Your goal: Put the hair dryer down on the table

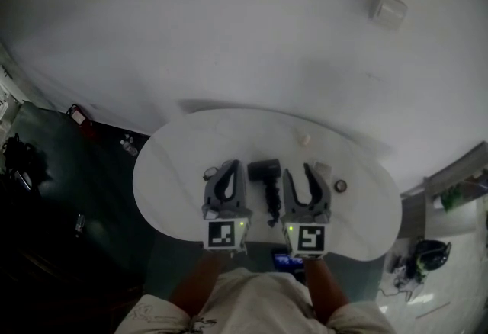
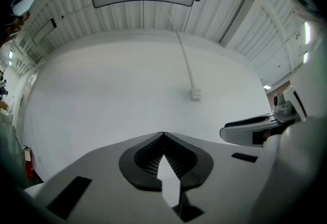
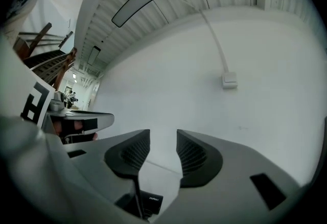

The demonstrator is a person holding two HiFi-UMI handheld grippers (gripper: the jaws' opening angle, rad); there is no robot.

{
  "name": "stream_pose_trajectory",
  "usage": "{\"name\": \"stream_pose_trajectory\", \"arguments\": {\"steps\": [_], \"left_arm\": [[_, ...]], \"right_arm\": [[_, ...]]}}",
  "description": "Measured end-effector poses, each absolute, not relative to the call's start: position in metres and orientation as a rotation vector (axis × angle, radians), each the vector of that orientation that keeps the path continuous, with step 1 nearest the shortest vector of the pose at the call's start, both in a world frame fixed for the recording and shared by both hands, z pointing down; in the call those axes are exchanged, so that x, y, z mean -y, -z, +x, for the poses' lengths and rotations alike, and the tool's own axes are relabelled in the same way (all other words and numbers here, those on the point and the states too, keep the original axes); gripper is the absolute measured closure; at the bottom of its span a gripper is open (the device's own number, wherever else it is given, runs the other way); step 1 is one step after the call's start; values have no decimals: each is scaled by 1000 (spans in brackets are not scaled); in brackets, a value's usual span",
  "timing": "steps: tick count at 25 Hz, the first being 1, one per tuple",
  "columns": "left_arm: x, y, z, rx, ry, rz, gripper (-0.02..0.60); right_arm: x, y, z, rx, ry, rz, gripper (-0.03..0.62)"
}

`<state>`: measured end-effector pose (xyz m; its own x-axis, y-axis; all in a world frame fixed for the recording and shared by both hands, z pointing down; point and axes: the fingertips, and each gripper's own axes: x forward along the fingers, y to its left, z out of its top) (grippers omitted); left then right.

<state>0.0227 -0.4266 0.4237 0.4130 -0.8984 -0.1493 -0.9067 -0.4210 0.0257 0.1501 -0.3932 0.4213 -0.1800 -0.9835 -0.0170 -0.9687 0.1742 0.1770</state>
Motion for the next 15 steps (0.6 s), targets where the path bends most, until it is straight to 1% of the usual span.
{"name": "stream_pose_trajectory", "arguments": {"steps": [1,3,4,15], "left_arm": [[426,-424,22,-1662,-218,-2593,583],[425,-425,22,-1673,-222,-2598,583],[425,-426,21,-1673,-223,-2598,583],[420,-427,21,-1679,-211,-2590,583]], "right_arm": [[392,-420,151,2325,235,1949,448],[391,-421,152,2314,249,1953,571],[391,-424,152,2310,238,1949,589],[390,-434,152,2293,187,1915,590]]}}
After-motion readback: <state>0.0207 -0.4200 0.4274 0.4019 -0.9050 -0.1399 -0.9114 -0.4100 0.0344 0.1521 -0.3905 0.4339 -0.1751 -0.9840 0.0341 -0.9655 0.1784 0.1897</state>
